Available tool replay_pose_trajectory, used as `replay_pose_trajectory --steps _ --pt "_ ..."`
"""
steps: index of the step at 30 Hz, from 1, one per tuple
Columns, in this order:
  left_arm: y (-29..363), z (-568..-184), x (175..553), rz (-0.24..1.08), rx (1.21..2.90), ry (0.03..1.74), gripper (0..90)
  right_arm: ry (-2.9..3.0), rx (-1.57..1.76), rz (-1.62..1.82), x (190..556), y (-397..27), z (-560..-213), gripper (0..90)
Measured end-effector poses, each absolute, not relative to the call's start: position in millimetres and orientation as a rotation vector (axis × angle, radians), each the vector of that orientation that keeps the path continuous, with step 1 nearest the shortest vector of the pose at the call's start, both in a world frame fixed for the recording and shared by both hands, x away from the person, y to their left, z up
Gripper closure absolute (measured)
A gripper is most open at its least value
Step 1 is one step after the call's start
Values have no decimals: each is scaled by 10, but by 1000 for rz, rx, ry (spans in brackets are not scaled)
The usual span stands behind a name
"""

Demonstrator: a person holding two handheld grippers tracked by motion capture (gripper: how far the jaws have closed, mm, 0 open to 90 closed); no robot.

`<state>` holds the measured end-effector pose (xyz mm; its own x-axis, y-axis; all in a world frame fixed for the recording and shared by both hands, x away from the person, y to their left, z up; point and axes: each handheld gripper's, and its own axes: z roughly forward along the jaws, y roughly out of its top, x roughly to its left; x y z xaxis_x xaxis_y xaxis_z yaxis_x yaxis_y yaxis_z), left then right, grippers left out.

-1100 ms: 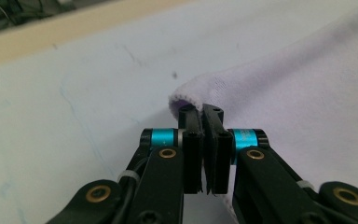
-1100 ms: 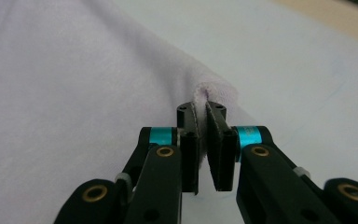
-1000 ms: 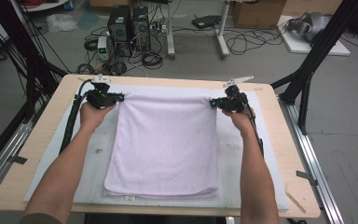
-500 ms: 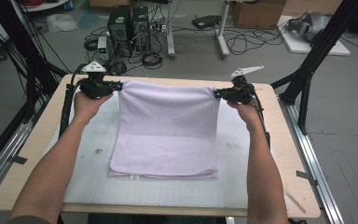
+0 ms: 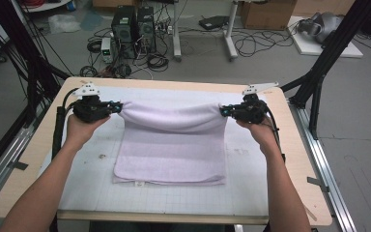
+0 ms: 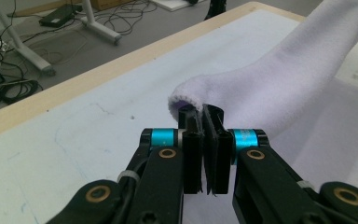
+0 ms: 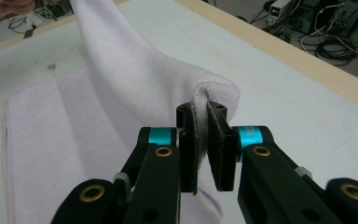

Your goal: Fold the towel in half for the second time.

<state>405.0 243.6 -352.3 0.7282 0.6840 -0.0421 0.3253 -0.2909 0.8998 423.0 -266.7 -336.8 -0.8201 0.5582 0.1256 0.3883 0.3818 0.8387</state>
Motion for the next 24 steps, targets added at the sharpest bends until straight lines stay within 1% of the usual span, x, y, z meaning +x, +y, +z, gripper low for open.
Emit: replay_pose_trajectory --steps 8,14,24 --pt "2556 -3691 3672 407 1917 747 863 2499 839 1415 3942 -2654 -3550 837" --pt "2626 -3894 3419 375 1940 733 862 2533 820 1407 3725 -2632 -3695 837" --pt "2619 -4148 3174 326 1989 723 861 2584 836 1392 3432 -2650 -4028 834"
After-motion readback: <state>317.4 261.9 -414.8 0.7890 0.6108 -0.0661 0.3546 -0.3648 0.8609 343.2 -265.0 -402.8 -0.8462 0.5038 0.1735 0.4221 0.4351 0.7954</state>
